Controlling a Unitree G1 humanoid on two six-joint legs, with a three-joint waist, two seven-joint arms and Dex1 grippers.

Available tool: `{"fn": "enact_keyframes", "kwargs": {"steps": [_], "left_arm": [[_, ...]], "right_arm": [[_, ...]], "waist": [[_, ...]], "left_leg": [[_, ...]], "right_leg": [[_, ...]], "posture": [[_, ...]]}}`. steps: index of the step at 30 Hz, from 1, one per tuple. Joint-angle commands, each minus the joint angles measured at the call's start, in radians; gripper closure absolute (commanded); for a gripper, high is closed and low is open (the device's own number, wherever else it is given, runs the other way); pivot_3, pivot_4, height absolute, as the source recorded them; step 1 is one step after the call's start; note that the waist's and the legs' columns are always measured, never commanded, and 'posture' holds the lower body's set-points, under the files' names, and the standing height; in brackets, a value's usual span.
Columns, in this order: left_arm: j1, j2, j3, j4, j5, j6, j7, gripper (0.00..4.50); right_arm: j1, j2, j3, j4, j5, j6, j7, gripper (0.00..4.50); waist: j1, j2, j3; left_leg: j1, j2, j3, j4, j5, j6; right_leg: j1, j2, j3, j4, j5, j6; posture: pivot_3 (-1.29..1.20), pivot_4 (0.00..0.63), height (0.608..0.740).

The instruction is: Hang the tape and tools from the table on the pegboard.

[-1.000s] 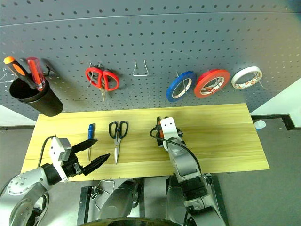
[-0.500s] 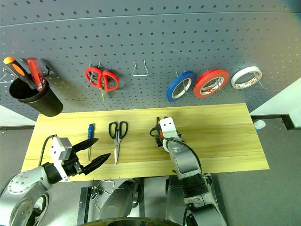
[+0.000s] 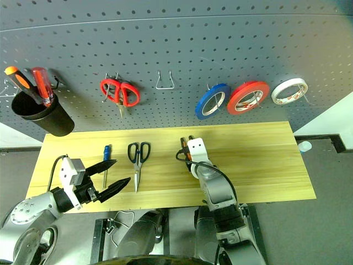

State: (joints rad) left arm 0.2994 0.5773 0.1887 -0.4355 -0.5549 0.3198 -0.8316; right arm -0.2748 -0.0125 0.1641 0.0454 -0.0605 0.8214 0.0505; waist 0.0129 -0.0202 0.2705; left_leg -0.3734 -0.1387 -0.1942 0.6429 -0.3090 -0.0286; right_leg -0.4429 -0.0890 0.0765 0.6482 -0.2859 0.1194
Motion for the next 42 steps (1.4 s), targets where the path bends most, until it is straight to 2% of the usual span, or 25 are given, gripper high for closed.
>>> {"fn": "enact_keyframes", "kwargs": {"steps": [1, 9, 19, 25, 29, 36, 42], "left_arm": [[-0.028, 0.008, -0.013, 0.021, 0.006, -0.009, -0.019, 0.00], [-0.125, 0.010, -0.042, 0.102, 0.020, -0.017, -0.057, 0.00], [-0.199, 0.026, -0.048, 0.207, 0.037, -0.039, -0.116, 0.00], [-0.255, 0.036, -0.049, 0.296, 0.050, -0.059, -0.158, 0.00], [-0.284, 0.031, -0.039, 0.347, 0.040, -0.078, -0.184, 0.00], [-0.300, -0.001, -0.016, 0.403, 0.039, -0.142, -0.199, 0.00], [-0.323, -0.034, -0.013, 0.483, 0.075, -0.243, -0.186, 0.00]], "right_arm": [[0.024, -0.009, -0.020, -0.035, 0.009, -0.027, 0.007, 2.26], [0.114, -0.069, -0.018, -0.188, 0.037, -0.141, 0.087, 2.26], [0.272, -0.125, -0.087, -0.377, 0.116, -0.224, 0.175, 2.26], [0.399, -0.186, -0.140, -0.478, 0.214, -0.342, 0.300, 2.26], [0.468, -0.211, -0.187, -0.595, 0.339, -0.380, 0.393, 2.26], [0.472, -0.243, -0.220, -0.770, 0.473, -0.352, 0.421, 2.26], [0.371, -0.254, -0.202, -0.847, 0.508, -0.312, 0.365, 2.26]], "waist": [[0.001, 0.000, 0.000], [-0.002, 0.000, 0.000], [-0.003, -0.001, -0.002], [-0.002, -0.003, -0.005], [-0.002, -0.003, -0.006], [-0.001, -0.004, -0.028], [0.000, -0.005, -0.048]], "left_leg": [[0.000, 0.000, 0.000, 0.000, 0.000, 0.000], [-0.001, 0.000, 0.000, 0.001, 0.000, 0.000], [-0.001, 0.000, 0.001, 0.002, 0.000, 0.000], [-0.001, 0.000, 0.001, 0.003, 0.000, 0.000], [-0.001, 0.000, 0.001, 0.005, 0.000, -0.001], [0.000, 0.001, 0.002, 0.006, 0.001, -0.001], [0.000, 0.001, 0.002, 0.007, 0.001, -0.002]], "right_leg": [[0.000, 0.000, 0.000, 0.000, 0.000, 0.000], [-0.001, 0.000, -0.001, 0.000, 0.000, 0.000], [-0.001, 0.000, -0.001, 0.001, 0.000, 0.000], [0.000, 0.000, -0.002, 0.002, 0.001, 0.001], [0.000, 0.000, -0.002, 0.002, 0.003, 0.001], [0.001, 0.001, -0.002, 0.002, 0.004, 0.001], [0.001, 0.001, -0.002, 0.002, 0.006, 0.000]], "posture": [[0.09, 0.272, 0.739], [0.07, 0.252, 0.739], [0.06, 0.228, 0.739], [0.06, 0.202, 0.739], [0.05, 0.191, 0.739], [0.05, 0.172, 0.739], [0.05, 0.157, 0.739]]}}
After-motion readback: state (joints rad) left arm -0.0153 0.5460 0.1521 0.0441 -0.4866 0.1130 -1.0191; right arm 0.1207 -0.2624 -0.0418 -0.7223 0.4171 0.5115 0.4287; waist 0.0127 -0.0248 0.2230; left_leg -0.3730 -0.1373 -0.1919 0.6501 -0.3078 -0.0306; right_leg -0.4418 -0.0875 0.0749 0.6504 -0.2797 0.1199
